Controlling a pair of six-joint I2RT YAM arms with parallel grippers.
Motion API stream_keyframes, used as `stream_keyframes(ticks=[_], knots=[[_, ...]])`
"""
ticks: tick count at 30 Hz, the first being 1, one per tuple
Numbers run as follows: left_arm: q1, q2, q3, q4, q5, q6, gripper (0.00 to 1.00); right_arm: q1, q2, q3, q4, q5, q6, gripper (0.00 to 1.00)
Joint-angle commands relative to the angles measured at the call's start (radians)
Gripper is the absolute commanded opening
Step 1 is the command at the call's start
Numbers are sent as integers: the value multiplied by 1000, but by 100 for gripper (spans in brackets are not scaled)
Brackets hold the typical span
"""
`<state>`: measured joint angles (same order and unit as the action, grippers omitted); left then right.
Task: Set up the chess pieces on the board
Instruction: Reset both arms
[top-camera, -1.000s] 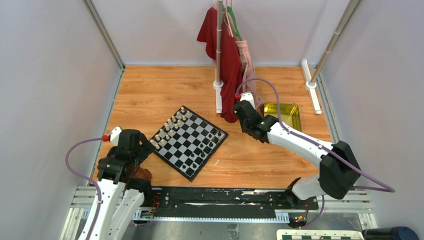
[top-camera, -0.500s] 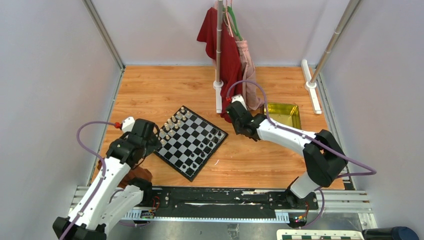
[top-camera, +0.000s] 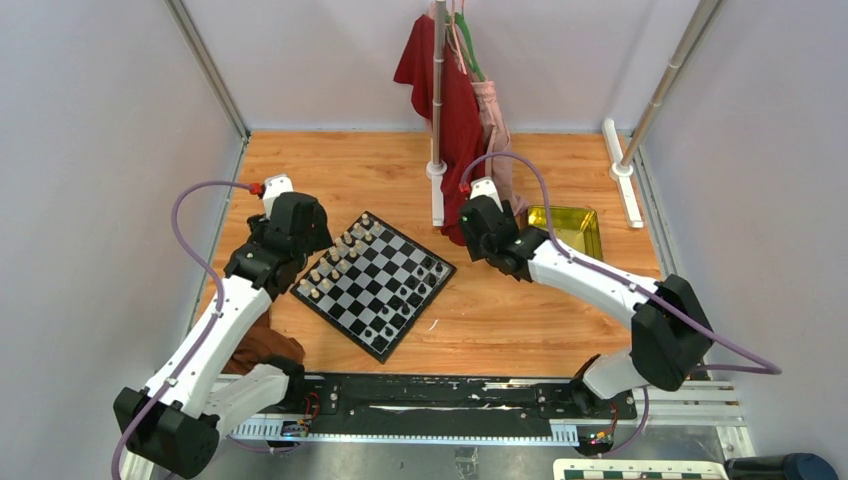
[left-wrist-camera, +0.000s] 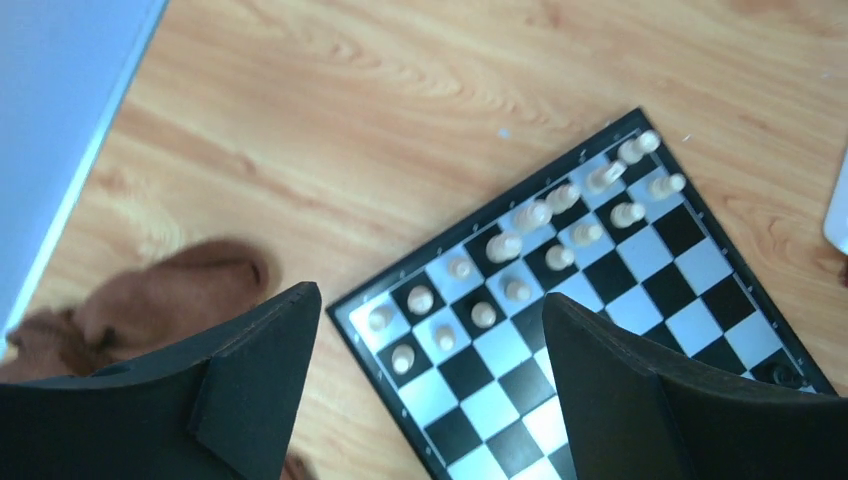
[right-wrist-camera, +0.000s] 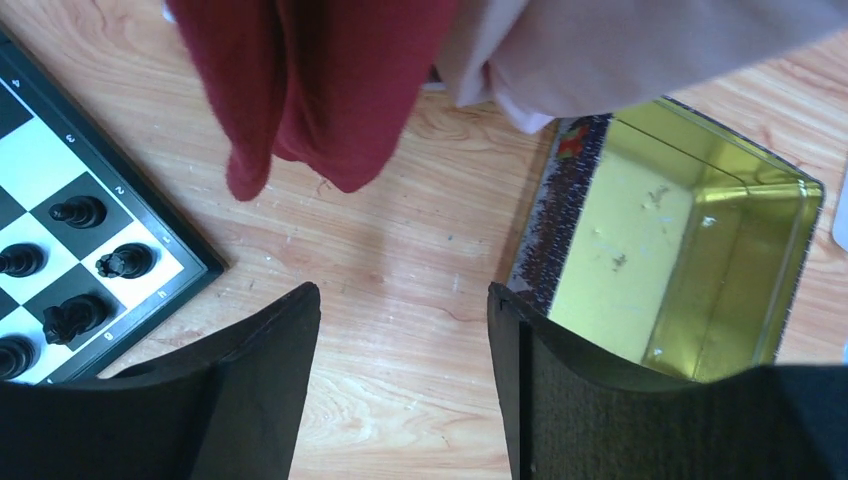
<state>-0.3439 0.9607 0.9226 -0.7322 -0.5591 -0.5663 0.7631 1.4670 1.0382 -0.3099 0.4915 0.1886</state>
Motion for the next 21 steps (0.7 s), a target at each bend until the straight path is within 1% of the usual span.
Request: stream_keyframes(ticks=[1, 4, 6, 9, 12, 16, 18, 20, 21], knots=[[-5, 8, -9, 260, -11, 235, 89, 4, -72, -46, -34, 103, 5, 67], [-4, 1, -33, 373, 9, 314, 91, -7, -101, -57, -49, 150, 7, 67], [-4, -2, -48, 419, 22, 352, 92, -13, -121, -58, -55, 181, 7, 68], [-4, -14, -83, 481, 38, 391, 93, -17, -149, -60, -67, 220, 9, 71], [-4, -35, -126, 531, 48, 415, 94, -24, -179, -75, -67, 258, 8, 71], [-3, -69, -175, 562, 52, 437, 95, -34, -209, -83, -66, 316, 1, 71], [-3, -83, -192, 568, 48, 440, 96, -43, -240, -90, -57, 311, -10, 70], [-1, -93, -201, 566, 41, 443, 96, -51, -266, -97, -35, 299, -23, 71], [-1, -97, -203, 564, 38, 443, 96, -52, -274, -100, -26, 298, -31, 76]])
